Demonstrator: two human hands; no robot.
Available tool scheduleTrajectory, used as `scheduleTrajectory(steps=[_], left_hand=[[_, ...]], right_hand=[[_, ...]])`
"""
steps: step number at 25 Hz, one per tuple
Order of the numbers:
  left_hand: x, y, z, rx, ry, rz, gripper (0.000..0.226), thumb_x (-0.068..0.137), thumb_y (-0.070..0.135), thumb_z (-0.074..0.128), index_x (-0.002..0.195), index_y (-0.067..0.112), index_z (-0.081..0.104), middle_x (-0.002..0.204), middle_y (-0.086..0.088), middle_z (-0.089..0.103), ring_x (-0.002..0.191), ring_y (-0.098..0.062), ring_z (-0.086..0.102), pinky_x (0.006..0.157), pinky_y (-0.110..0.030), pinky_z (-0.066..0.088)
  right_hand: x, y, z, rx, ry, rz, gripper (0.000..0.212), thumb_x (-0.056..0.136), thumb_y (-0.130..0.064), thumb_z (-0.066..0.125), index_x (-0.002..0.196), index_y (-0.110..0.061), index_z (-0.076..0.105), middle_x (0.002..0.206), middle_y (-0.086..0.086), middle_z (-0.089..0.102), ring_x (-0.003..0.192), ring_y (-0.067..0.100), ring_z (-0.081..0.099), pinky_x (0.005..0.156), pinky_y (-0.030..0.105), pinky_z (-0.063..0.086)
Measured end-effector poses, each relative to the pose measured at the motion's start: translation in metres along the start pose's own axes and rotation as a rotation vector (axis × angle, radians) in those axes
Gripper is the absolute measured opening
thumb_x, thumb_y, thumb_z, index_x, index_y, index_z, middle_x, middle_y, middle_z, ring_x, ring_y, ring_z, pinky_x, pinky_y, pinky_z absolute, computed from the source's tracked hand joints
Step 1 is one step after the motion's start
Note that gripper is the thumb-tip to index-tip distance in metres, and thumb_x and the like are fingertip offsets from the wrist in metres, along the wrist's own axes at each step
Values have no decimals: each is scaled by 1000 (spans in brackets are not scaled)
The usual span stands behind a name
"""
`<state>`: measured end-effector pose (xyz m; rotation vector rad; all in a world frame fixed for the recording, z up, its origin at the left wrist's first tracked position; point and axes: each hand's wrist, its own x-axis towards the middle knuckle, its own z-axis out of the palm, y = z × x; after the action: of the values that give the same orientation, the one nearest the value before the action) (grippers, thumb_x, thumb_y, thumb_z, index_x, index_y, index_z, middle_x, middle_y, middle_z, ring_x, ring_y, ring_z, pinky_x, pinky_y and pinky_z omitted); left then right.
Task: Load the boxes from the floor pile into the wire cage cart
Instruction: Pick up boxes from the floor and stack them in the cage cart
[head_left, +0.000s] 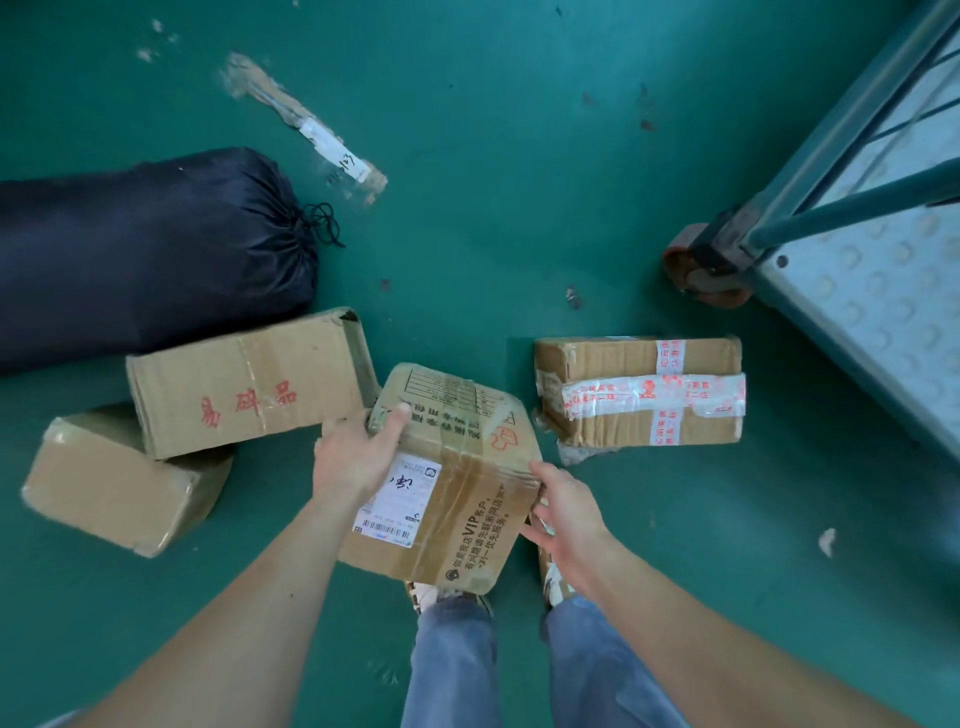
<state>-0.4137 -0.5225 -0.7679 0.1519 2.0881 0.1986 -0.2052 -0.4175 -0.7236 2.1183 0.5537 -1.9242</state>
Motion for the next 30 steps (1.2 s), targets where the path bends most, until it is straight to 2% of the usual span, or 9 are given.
scheduleTrajectory(steps=[2, 5, 9, 12, 15, 16, 23, 27, 30], left_hand=[[-18, -3, -7, -70, 23, -15, 83, 75, 87, 38, 131, 30, 57, 123, -7, 53, 113, -34, 59, 97, -53, 52], [-49, -2, -21, -172, 78, 14, 76, 72, 84, 48, 124, 30, 56, 118, -4, 60, 102, -25, 64, 90, -49, 56], [-97, 22, -54, -237, 175, 91, 55, 78, 75, 58, 111, 31, 54, 112, 4, 62, 103, -23, 62, 89, -46, 54], [-141, 52, -86, -247, 186, 151, 41, 84, 61, 68, 105, 30, 52, 101, 11, 64, 98, -20, 64, 84, -42, 54], [-195, 84, -119, -253, 142, 195, 45, 85, 53, 73, 111, 24, 49, 103, 7, 64, 89, -15, 63, 69, -32, 48], [-215, 94, -128, -266, 138, 213, 49, 85, 52, 74, 114, 23, 48, 104, 5, 63, 91, -16, 63, 69, -31, 48], [-376, 158, -145, -404, 198, 302, 54, 81, 57, 74, 115, 23, 48, 108, 1, 64, 93, -18, 66, 79, -40, 58], [-452, 202, -120, -406, 168, 414, 57, 80, 66, 67, 120, 27, 56, 112, 2, 61, 96, -19, 62, 84, -39, 52], [-506, 239, -94, -348, 155, 410, 57, 82, 69, 63, 121, 28, 56, 112, 2, 58, 99, -21, 58, 99, -47, 46]], right_hand=[[-14, 4, 0, -11, 8, -51, 17, 101, -30, 53, 111, -23, 65, 112, 0, 72, 110, 17, 65, 104, 46, 49], [-37, 3, -1, -51, 37, -136, 19, 103, -29, 51, 116, -21, 61, 111, -1, 70, 106, 12, 61, 102, 43, 49], [-87, -15, -7, -160, 68, -310, 23, 100, -36, 51, 117, -36, 65, 112, -15, 71, 110, 10, 62, 101, 45, 49], [-150, -34, -12, -149, 55, -402, 25, 103, -33, 49, 120, -37, 67, 113, -16, 71, 109, 7, 61, 90, 35, 49], [-222, -47, -23, -145, 50, -500, 27, 104, -28, 48, 123, -33, 67, 114, -14, 70, 106, 5, 62, 77, 26, 47], [-244, -48, -28, -165, 63, -534, 27, 104, -29, 49, 123, -32, 67, 113, -14, 71, 105, 5, 62, 76, 25, 47], [-413, -27, -105, -110, 201, -645, 22, 104, -33, 49, 113, -35, 69, 105, -15, 71, 98, 3, 62, 72, 23, 46], [-480, -11, -171, -29, 316, -652, 22, 104, -38, 48, 108, -35, 70, 102, -7, 73, 100, 13, 64, 76, 29, 48], [-510, -8, -226, -4, 385, -658, 26, 103, -40, 48, 103, -29, 72, 96, -2, 74, 90, 14, 64, 73, 31, 47]])
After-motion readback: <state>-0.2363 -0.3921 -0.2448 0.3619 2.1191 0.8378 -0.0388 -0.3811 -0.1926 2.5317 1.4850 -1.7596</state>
